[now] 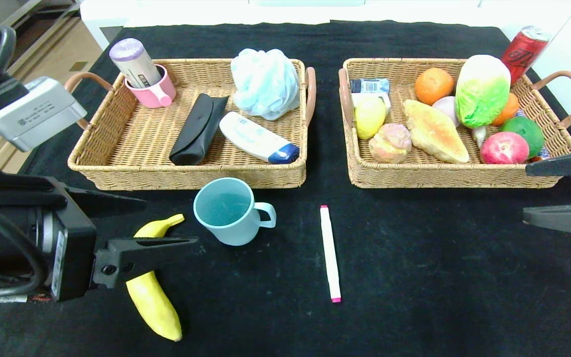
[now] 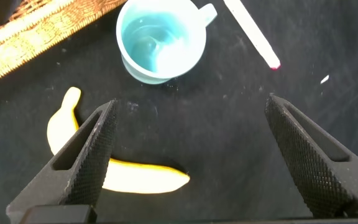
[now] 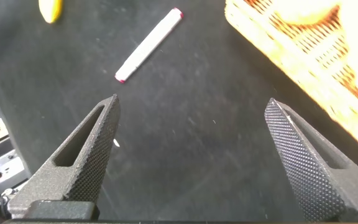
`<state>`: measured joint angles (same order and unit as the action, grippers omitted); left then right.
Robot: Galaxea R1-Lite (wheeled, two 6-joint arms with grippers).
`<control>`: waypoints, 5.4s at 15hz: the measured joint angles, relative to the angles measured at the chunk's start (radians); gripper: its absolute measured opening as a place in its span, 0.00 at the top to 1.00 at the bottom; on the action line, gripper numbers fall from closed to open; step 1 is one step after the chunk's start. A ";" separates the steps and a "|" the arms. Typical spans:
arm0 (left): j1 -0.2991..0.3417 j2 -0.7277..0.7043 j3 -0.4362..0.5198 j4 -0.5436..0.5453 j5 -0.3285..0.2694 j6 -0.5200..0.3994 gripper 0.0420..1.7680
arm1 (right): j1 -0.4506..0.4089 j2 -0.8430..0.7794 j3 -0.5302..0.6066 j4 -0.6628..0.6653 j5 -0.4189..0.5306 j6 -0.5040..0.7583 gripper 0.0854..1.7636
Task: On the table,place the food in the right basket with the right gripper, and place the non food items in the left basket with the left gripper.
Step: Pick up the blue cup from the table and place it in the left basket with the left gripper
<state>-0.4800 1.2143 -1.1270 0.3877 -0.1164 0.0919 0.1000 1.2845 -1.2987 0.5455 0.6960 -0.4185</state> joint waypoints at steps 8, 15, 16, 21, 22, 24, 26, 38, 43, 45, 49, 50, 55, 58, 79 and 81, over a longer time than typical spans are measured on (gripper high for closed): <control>-0.003 0.068 -0.096 0.084 0.053 -0.024 0.03 | -0.040 -0.034 0.059 -0.001 -0.007 0.008 0.04; -0.056 0.204 -0.445 0.473 0.232 -0.274 0.03 | -0.024 -0.035 0.079 -0.001 -0.010 0.004 0.04; -0.066 0.237 -0.489 0.510 0.249 -0.335 0.03 | -0.023 -0.035 0.081 -0.001 -0.011 0.004 0.04; -0.081 0.397 -0.623 0.576 0.350 -0.623 0.03 | -0.019 -0.037 0.087 -0.001 -0.011 0.004 0.04; -0.081 0.419 -0.635 0.573 0.359 -0.653 0.03 | -0.018 -0.037 0.089 -0.001 -0.011 0.004 0.04; -0.079 0.449 -0.645 0.573 0.360 -0.665 0.03 | -0.017 -0.037 0.092 -0.001 -0.011 0.004 0.04; -0.077 0.474 -0.647 0.573 0.362 -0.670 0.03 | -0.017 -0.037 0.093 -0.001 -0.011 0.004 0.04; -0.038 0.589 -0.661 0.569 0.351 -0.683 0.03 | -0.017 -0.034 0.096 -0.001 -0.011 0.004 0.03; -0.034 0.602 -0.668 0.569 0.349 -0.683 0.03 | -0.017 -0.033 0.096 -0.001 -0.011 0.004 0.03; -0.034 0.604 -0.669 0.569 0.349 -0.683 0.15 | -0.017 -0.034 0.096 -0.001 -0.011 0.004 0.03; -0.034 0.602 -0.667 0.571 0.348 -0.683 0.48 | -0.017 -0.034 0.096 -0.001 -0.011 0.004 0.03; -0.034 0.600 -0.666 0.571 0.348 -0.683 0.54 | -0.017 -0.034 0.096 -0.001 -0.011 0.004 0.03; -0.034 0.593 -0.663 0.576 0.348 -0.684 0.92 | -0.016 -0.034 0.098 -0.001 -0.011 0.004 0.03; -0.034 0.587 -0.660 0.578 0.348 -0.684 0.92 | -0.014 -0.034 0.101 -0.001 -0.011 0.004 0.03; 0.030 0.437 -0.765 0.445 0.326 -0.553 0.92 | -0.009 -0.033 0.104 -0.008 -0.013 0.004 0.03; 0.067 0.429 -0.759 0.356 0.273 -0.538 0.92 | -0.010 -0.034 0.104 -0.012 -0.013 0.004 0.03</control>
<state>-0.4126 1.6428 -1.8857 0.7436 0.1568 -0.4460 0.0902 1.2506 -1.1949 0.5334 0.6830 -0.4140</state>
